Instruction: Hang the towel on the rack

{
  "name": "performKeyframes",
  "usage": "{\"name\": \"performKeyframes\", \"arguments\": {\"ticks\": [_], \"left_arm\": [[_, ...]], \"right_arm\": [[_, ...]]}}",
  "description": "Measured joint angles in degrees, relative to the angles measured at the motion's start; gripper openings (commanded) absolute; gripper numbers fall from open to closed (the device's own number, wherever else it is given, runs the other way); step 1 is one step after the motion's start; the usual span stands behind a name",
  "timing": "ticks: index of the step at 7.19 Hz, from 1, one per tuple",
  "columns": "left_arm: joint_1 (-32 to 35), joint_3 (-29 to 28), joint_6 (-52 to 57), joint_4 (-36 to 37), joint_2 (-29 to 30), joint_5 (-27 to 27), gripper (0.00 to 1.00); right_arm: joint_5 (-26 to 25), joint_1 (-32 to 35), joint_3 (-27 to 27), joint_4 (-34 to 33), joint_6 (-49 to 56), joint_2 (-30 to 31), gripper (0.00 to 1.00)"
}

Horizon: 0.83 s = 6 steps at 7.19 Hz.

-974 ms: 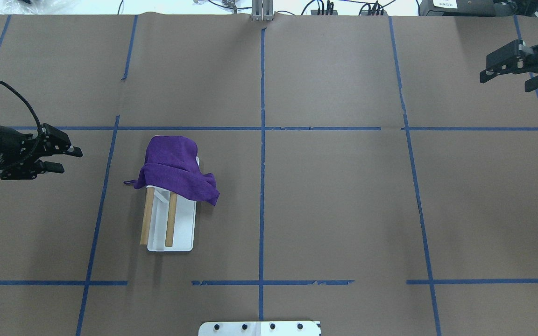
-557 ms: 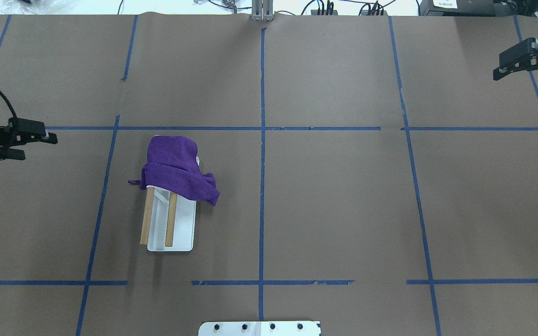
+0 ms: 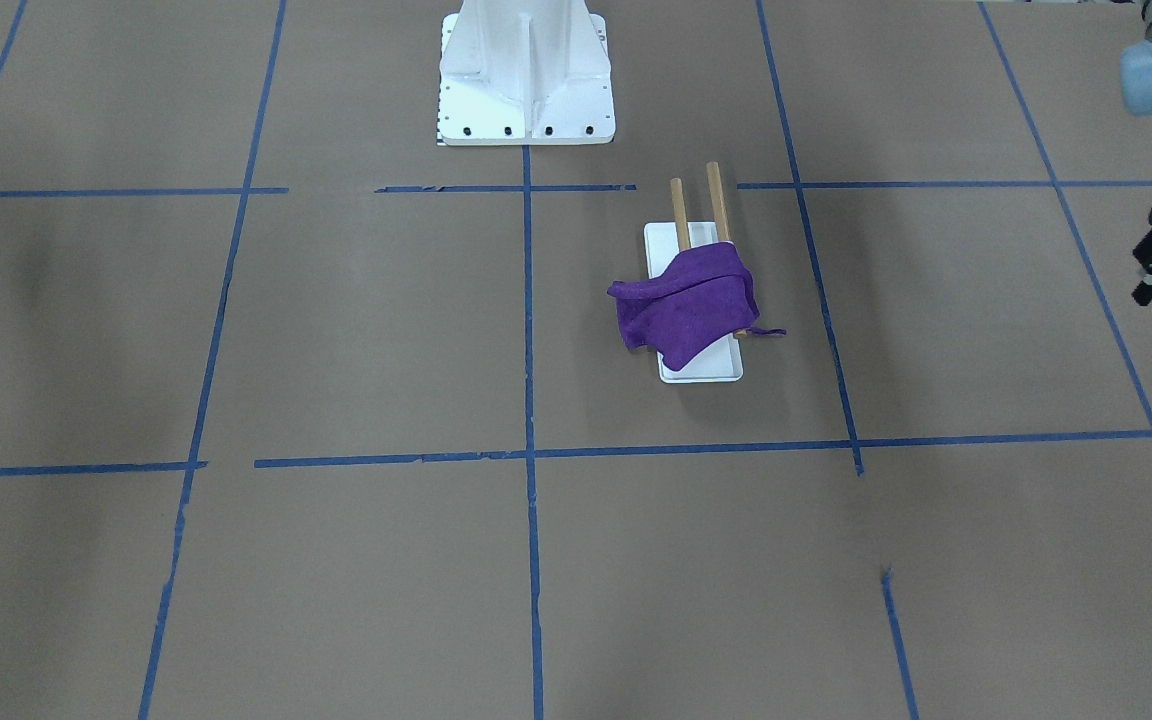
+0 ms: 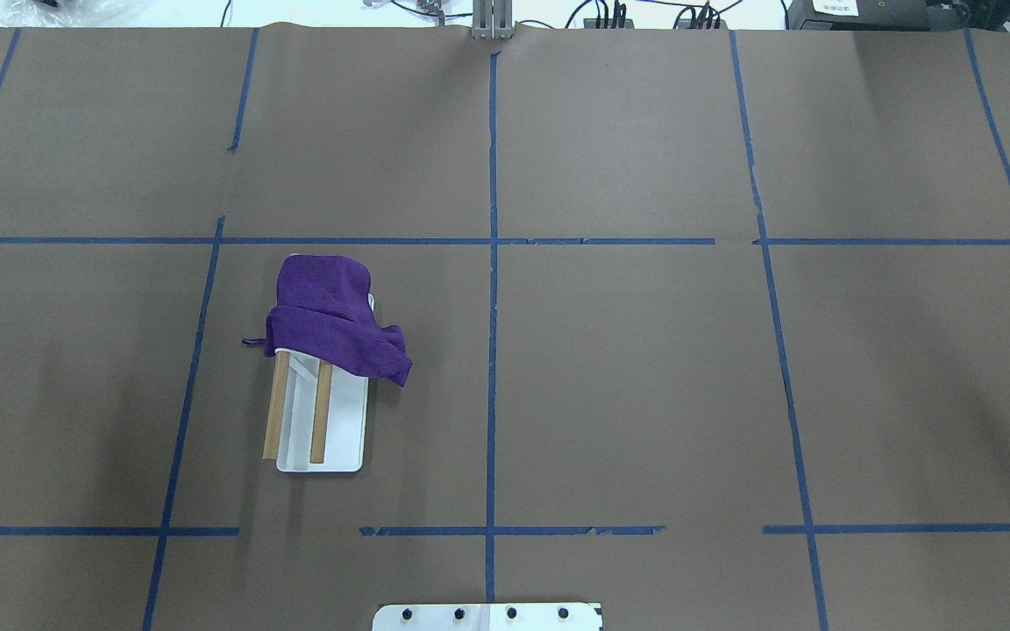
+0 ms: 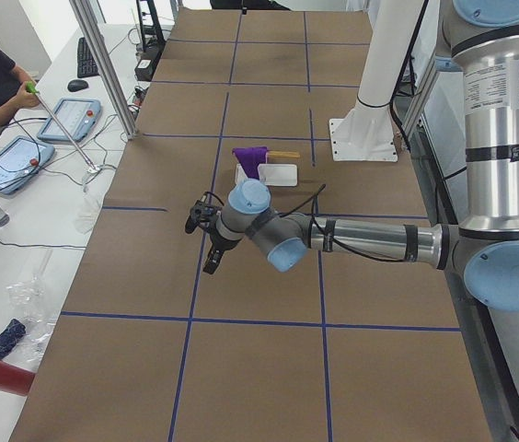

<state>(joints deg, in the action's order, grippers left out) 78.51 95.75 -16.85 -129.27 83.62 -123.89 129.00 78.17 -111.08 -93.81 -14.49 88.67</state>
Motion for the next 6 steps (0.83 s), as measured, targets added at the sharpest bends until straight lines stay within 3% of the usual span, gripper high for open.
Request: {"name": "performKeyframes", "arguments": {"ticks": [2, 4, 6], "left_arm": [[9.92, -2.13, 20.86, 18.27, 4.35, -2.37, 1.0], [14.4, -0.66, 30.46, 34.87, 4.68, -7.62, 1.0], [14.92, 0.26, 32.03, 36.87, 1.3, -10.36, 1.0]], "right_arm": [[0.44, 4.47, 4.92, -3.49, 14.43, 1.98, 1.0], [4.45, 8.13, 9.67, -4.86, 21.15, 2.52, 1.0], [5.14, 9.12, 11.42, -4.61, 23.45, 2.9, 1.0]]}}
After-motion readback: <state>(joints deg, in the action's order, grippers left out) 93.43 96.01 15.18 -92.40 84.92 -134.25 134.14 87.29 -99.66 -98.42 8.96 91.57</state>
